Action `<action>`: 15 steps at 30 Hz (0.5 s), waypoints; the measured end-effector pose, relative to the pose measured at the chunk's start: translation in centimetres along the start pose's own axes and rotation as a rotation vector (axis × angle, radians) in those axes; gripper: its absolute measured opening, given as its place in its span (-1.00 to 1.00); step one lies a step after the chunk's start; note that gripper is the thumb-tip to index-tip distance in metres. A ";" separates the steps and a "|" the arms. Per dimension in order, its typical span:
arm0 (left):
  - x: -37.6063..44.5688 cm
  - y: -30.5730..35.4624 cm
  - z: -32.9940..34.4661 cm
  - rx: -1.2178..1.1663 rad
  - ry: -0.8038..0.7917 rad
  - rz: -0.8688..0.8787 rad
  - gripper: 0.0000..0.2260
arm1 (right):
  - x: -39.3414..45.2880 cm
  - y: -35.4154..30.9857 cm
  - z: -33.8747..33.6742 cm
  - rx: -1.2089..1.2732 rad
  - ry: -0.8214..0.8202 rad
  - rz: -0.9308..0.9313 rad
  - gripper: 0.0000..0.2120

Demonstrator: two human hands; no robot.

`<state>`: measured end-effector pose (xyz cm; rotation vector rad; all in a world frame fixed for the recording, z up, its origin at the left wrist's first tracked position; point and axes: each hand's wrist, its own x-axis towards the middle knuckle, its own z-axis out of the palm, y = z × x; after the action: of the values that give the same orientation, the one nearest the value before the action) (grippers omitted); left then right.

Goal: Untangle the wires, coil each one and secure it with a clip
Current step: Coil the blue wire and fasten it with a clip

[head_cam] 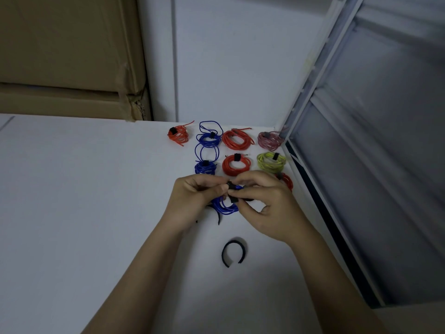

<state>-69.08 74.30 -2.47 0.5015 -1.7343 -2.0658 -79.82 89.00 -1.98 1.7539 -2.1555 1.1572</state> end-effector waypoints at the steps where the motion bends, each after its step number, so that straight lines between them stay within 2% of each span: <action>1: 0.0 0.0 0.0 -0.008 0.007 0.005 -0.84 | 0.1 0.0 -0.1 -0.015 -0.013 -0.011 -0.79; 4: -0.1 0.2 0.1 -0.005 0.033 0.041 -0.77 | 0.4 -0.5 0.2 -0.061 -0.010 -0.018 -0.78; 6: 0.0 0.2 0.3 0.019 0.049 0.067 -0.80 | 0.6 -0.6 0.6 -0.097 0.026 -0.008 -0.80; 9: 0.1 0.2 0.4 0.049 0.075 0.110 -0.85 | 0.9 -0.6 0.8 -0.069 0.036 0.050 -0.94; 12: 0.3 0.0 0.4 0.069 0.096 0.144 -0.86 | 1.3 -0.9 0.8 0.071 0.056 0.270 -0.68; 15: 0.4 -0.1 0.2 0.096 0.100 0.187 -0.87 | 1.3 -0.9 1.6 0.015 0.099 0.208 -0.70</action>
<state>-69.52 74.32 -2.54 0.4442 -1.7570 -1.8056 -78.93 86.95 -1.95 1.4714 -2.3179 1.2802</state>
